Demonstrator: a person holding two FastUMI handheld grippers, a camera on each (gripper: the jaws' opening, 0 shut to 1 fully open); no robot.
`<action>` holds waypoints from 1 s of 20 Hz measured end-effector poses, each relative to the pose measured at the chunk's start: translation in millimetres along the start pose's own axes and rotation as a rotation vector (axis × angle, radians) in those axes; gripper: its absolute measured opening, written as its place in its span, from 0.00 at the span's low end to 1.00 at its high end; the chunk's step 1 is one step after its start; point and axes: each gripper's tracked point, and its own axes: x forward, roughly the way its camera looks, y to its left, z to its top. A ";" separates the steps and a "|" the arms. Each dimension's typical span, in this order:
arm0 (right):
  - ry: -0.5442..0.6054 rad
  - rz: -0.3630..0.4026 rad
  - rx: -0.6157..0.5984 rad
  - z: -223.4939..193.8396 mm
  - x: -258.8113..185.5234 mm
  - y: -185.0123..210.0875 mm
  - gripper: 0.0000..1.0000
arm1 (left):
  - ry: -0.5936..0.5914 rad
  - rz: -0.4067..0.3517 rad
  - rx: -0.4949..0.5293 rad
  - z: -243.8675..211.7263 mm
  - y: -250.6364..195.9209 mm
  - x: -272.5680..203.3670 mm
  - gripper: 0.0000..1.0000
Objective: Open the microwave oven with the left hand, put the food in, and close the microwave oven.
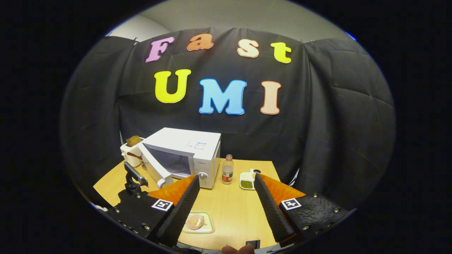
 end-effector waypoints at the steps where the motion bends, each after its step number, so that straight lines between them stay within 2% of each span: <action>1: 0.015 0.013 0.005 -7.6 7.1 6.0 0.95 | 0.004 0.001 0.007 -5.9 4.6 -12.3 0.16; 4: 0.092 0.062 0.047 -38.5 30.0 25.7 0.96 | 0.012 0.015 0.002 -19.4 24.2 -41.0 0.21; 9: 0.233 0.083 0.072 -95.7 66.4 50.6 0.96 | 0.015 0.040 -0.051 -40.5 61.1 -83.6 0.28; 12: 0.282 0.107 0.119 -110.5 79.4 65.4 0.96 | 0.024 0.059 -0.078 -50.9 88.9 -105.4 0.33; 14: 0.309 0.118 0.094 -121.3 89.8 73.3 0.96 | 0.031 0.094 -0.104 -57.8 111.8 -117.3 0.39; 15: 0.327 0.122 0.081 -127.9 96.1 76.2 0.96 | 0.037 0.128 -0.112 -61.7 124.6 -125.9 0.37; 17: 0.344 0.130 0.075 -138.0 105.9 80.0 0.96 | 0.039 0.187 -0.125 -65.1 147.4 -138.7 0.46; 18: 0.369 0.136 0.070 -147.7 110.3 81.0 0.96 | 0.043 0.219 -0.132 -66.7 158.9 -146.9 0.42; 19: 0.390 0.141 0.061 -159.0 113.6 81.7 0.95 | 0.046 0.249 -0.139 -69.5 171.7 -151.8 0.48; 20: 0.404 0.148 0.043 -168.9 117.0 83.1 0.96 | 0.053 0.275 -0.146 -71.9 182.4 -159.6 0.67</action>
